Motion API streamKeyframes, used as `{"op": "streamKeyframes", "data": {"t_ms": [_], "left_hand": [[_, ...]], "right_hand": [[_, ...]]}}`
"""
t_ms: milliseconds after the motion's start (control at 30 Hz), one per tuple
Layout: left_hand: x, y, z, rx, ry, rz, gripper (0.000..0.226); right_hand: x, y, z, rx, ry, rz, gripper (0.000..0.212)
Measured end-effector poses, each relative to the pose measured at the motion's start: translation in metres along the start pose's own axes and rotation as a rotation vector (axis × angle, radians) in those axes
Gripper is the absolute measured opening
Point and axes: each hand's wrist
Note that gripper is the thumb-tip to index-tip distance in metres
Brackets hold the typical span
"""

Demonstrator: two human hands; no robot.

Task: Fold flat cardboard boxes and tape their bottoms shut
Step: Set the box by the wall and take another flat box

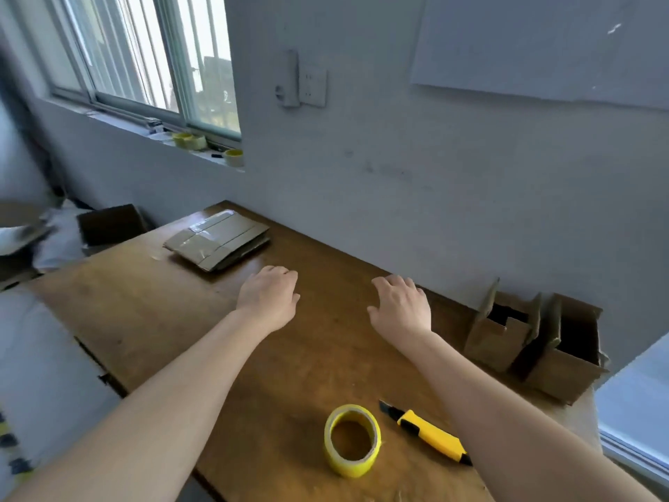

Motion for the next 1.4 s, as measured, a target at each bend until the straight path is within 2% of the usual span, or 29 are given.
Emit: {"op": "streamKeyframes", "data": {"t_ms": [333,667,967,1400], "left_hand": [[-0.016,-0.033,-0.156,-0.181,0.058,-0.051,0.018],[-0.007,-0.023,-0.299,-0.157,0.098,-0.11,0.024],[0.021,0.042,-0.372,-0.138,0.069,-0.183,0.023],[0.072,0.176,-0.442,-0.127,0.011,-0.338,0.025]], "right_hand": [[0.028,0.044,-0.164,-0.164,-0.119,-0.04,0.041],[0.065,0.1,-0.296,-0.156,-0.188,-0.128,0.044],[0.101,0.179,-0.34,-0.124,-0.205,-0.194,0.042],[0.156,0.304,-0.357,0.004,-0.076,-0.335,0.04]]}}
Point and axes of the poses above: each hand's wrist, its own y-axis towards the middle knuckle, its own x-axis out of the palm, z = x × y, and after that the axes turned 15 degrees about -z, right-handed
